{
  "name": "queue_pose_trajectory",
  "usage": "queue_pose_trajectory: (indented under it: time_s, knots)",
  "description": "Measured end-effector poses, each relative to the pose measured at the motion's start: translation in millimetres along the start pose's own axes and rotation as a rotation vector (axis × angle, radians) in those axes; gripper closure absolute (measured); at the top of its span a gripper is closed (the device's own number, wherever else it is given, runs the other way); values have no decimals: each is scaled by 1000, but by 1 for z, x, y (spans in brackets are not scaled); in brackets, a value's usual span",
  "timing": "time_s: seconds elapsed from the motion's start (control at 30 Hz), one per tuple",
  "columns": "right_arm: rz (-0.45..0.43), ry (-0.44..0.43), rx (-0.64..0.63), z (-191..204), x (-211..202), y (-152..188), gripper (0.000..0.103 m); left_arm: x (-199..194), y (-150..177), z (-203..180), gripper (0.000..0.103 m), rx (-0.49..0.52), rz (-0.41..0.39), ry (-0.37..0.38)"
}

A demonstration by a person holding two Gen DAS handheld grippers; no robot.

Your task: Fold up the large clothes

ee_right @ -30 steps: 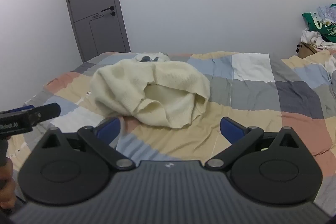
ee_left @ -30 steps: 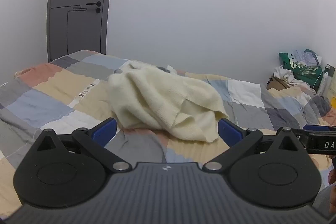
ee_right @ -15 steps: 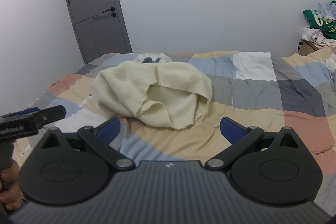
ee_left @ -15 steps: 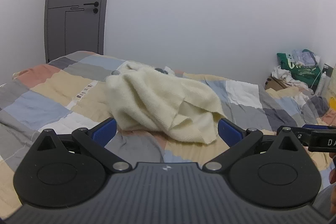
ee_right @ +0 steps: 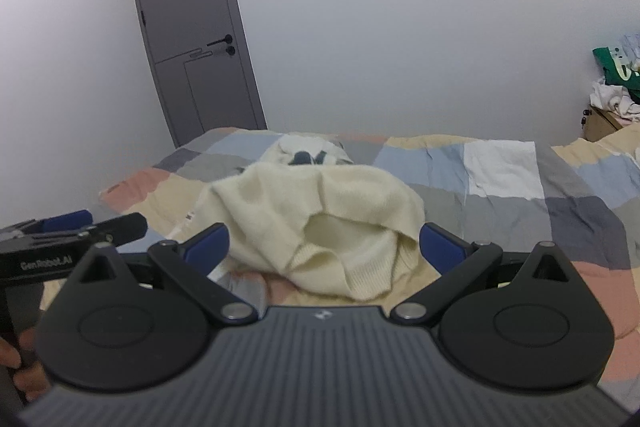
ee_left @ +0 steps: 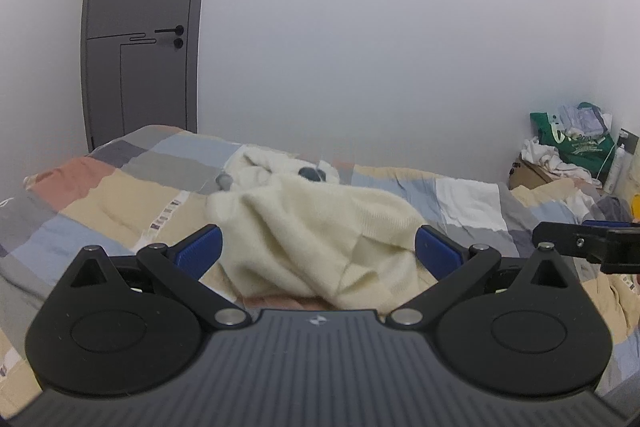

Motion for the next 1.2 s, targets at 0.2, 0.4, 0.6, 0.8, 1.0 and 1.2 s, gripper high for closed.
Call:
queue_pose_trajectory:
  time_s: [0.2,0.4,0.6,0.8,1.0,1.2]
  knots:
    - [-1,-10,-13,1,25,1,0,25,8,10,0,-20,10,-7]
    - [24,-17,-15,-9,56,30,0,52,40,13,0,-33,47,-12]
    - [51,3,-43,-22,66,60,0,74,69,4,0,-28,75,-5]
    - [101,16,-12,-40,73,82,0,91,93,-1,0,-8,124,-18]
    - [100,17,-18,-44,77,84,0,97,97,0,0,-32,129,-24]
    - [115,17,-12,-45,78,86,0,97,101,2,0,-45,143,-23]
Point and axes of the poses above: each gripper's, at about its wrist camera, not at the fingertips, and x roughly the way its jaws point, z to its left, y to its underside, the point moved 9 cm from there along x, roughly the way its jaws point, and after that the axes turned 3 degrees about x, right-handed, at the moved point
